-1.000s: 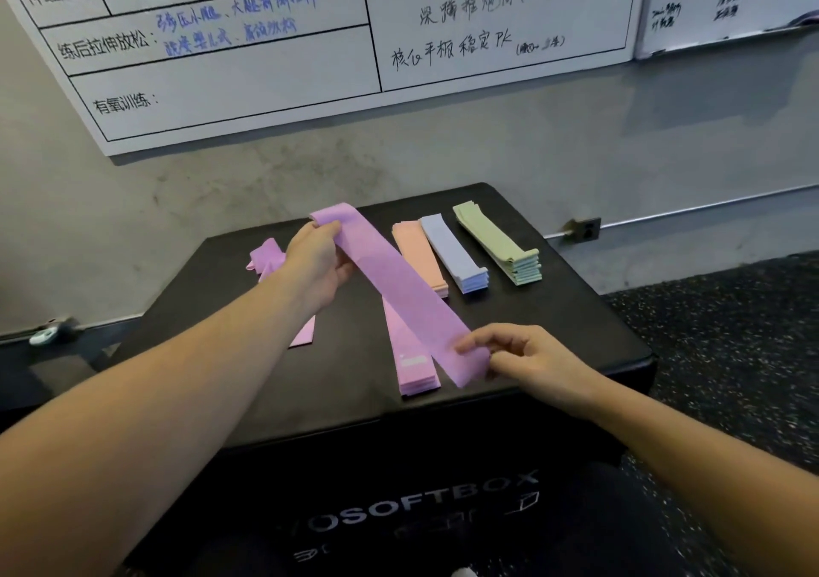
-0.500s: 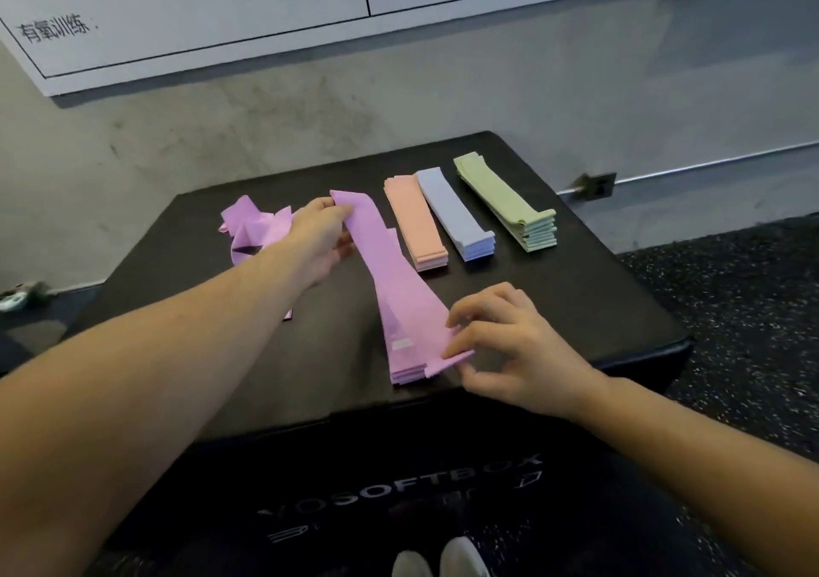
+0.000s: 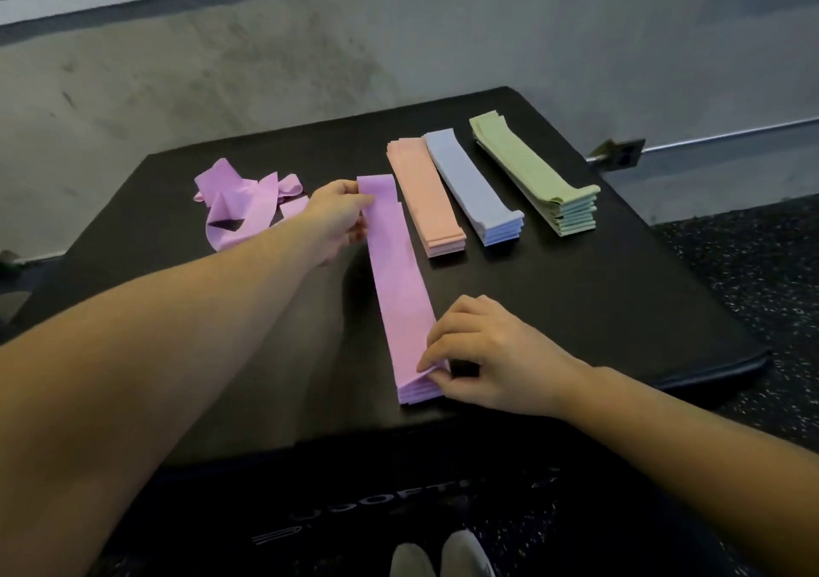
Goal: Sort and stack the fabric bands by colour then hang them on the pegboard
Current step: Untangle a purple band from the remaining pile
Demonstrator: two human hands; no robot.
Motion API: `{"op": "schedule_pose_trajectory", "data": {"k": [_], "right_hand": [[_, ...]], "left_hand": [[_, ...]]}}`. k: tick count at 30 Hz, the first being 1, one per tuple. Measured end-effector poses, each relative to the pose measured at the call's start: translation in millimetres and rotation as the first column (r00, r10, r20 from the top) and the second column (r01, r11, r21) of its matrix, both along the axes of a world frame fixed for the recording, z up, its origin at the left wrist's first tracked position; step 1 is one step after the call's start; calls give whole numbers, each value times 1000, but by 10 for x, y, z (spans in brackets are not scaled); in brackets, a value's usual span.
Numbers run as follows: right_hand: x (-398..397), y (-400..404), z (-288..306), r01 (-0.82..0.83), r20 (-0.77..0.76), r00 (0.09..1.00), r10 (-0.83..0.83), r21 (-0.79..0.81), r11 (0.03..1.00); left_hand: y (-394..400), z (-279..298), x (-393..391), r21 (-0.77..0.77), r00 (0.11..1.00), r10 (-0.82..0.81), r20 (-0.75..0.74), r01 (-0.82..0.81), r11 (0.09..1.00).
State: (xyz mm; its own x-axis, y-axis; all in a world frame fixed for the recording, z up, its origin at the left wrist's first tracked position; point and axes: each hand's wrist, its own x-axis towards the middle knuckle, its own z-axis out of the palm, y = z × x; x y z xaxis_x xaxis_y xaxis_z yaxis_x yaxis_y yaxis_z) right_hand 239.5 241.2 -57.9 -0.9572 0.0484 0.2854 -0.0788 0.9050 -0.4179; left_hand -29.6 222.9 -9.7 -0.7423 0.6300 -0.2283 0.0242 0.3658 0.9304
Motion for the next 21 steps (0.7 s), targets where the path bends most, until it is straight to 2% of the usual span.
{"op": "schedule_pose_trajectory", "data": {"k": [4, 11, 16, 18, 21], "right_hand": [[-31, 14, -69, -13, 80, 997, 13, -5, 1000], [-31, 23, -109, -26, 78, 997, 27, -19, 999], [-37, 27, -89, 38, 22, 999, -34, -204, 978], [-43, 33, -68, 81, 9, 997, -82, -294, 952], [-71, 38, -13, 122, 12, 992, -125, -326, 937]], "left_hand": [[77, -166, -56, -53, 999, 25, -35, -26, 998], [162, -334, -130, -61, 991, 49, -124, -57, 997], [121, -327, -151, -48, 989, 78, -128, -84, 995], [54, -300, -143, -39, 983, 81, -163, -88, 995], [-124, -272, -125, -15, 967, 60, -247, -66, 998]]}}
